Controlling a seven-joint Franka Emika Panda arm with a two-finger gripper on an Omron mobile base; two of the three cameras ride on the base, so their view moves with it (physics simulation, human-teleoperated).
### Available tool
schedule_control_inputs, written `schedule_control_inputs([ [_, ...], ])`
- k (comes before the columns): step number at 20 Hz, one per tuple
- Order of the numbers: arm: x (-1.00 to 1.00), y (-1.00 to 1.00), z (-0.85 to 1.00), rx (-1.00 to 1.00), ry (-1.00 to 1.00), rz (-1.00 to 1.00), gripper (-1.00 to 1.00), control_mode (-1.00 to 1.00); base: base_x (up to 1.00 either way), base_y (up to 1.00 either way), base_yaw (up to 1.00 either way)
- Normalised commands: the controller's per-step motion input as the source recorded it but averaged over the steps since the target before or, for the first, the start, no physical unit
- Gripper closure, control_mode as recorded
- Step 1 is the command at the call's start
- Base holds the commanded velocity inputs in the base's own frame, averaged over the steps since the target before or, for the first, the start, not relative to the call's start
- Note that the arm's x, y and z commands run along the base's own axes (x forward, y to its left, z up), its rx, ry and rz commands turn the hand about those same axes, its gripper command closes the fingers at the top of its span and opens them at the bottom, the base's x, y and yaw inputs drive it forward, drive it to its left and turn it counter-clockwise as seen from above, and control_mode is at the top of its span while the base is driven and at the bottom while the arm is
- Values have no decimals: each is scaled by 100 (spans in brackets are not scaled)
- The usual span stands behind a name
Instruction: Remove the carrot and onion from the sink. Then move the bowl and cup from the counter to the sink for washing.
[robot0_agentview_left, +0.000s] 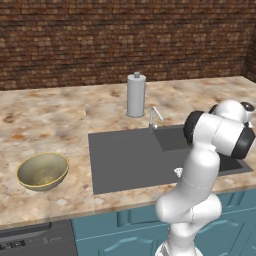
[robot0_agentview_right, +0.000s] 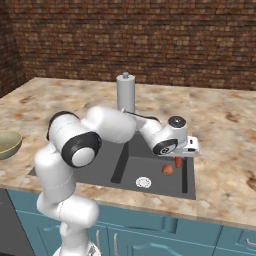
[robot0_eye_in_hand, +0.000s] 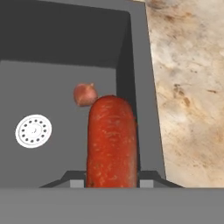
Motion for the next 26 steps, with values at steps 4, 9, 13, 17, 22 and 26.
schedule_control_inputs([
  [4, -1, -49, 8, 0, 0, -6, 100, -100, 0, 0, 0],
  [9, 0, -51, 1, 0, 0, -3, 100, -100, 0, 0, 0],
  [13, 0, -54, 0, 0, 0, -1, 100, -100, 0, 0, 0],
  [17, 0, -52, 0, 0, 0, -1, 100, -100, 0, 0, 0],
  [22, -1, -52, -2, 0, 0, 0, 100, -100, 0, 0, 0],
  [26, -1, -44, -10, 0, -1, 0, 100, -100, 0, 0, 0],
])
